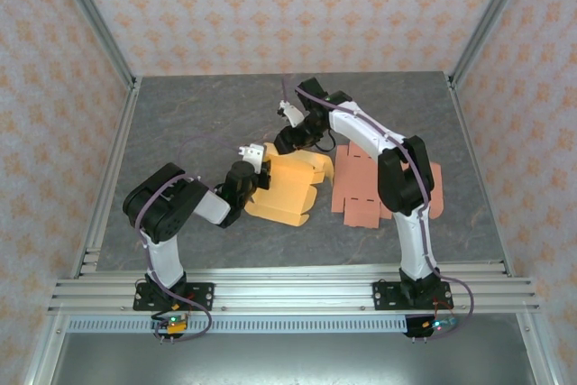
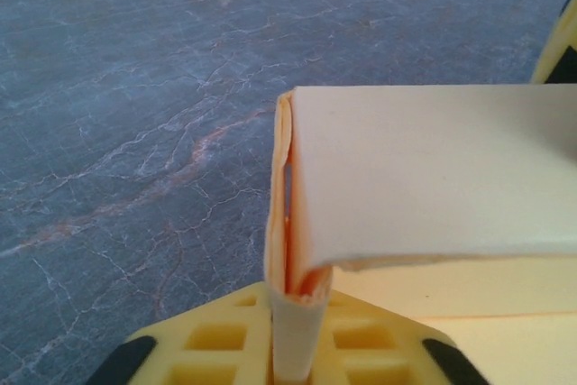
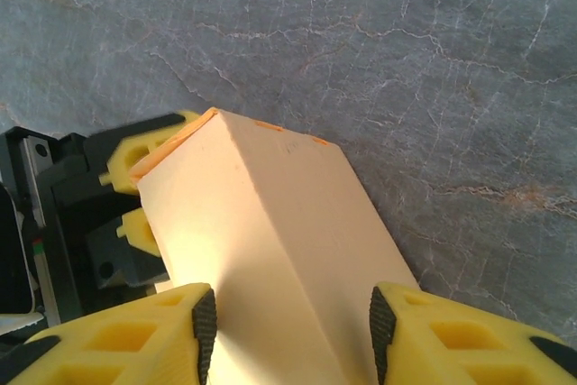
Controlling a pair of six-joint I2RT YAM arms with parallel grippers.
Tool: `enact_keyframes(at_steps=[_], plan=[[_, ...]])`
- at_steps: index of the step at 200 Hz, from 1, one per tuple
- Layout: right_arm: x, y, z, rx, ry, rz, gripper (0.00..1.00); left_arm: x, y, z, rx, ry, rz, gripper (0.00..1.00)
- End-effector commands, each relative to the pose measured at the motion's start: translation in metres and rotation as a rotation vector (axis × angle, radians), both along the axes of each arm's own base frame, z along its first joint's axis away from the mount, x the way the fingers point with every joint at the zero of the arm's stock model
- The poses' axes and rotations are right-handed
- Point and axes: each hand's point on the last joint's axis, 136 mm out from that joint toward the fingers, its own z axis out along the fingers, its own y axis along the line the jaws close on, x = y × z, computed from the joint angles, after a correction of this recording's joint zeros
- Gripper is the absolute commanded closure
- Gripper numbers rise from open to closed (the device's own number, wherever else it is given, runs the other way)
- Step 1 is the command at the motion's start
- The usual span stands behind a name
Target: Fold the paper box
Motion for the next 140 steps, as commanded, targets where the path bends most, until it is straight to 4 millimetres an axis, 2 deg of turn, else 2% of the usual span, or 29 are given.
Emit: enact_keyframes(at_steps=[1, 16, 49, 82, 103, 140], plan=[[-0.002, -0.007, -0.016, -0.063, 0.008, -0.005, 0.54, 0.0, 0.0, 0.013, -0.028, -0.035, 0.015, 0.73], [-0.002, -0.009, -0.019, -0.075, 0.009, -0.012, 0.56, -0.001, 0.007, 0.021, -0.03, -0.054, 0.041, 0.69], [-0.009, -0.007, -0.021, -0.055, 0.048, -0.006, 0.6, -0.001, 0.014, 0.037, -0.031, -0.084, 0.064, 0.71], [-0.018, -0.006, -0.022, -0.026, 0.075, -0.011, 0.61, 0.004, 0.004, 0.03, -0.027, -0.053, 0.02, 0.86], [-0.02, -0.008, -0.023, -0.024, 0.079, -0.03, 0.61, 0.005, -0.007, 0.021, -0.005, -0.041, -0.039, 1.0], [-0.016, -0.006, -0.026, 0.008, 0.077, -0.094, 0.58, 0.005, -0.007, 0.002, 0.016, -0.03, -0.035, 1.0]])
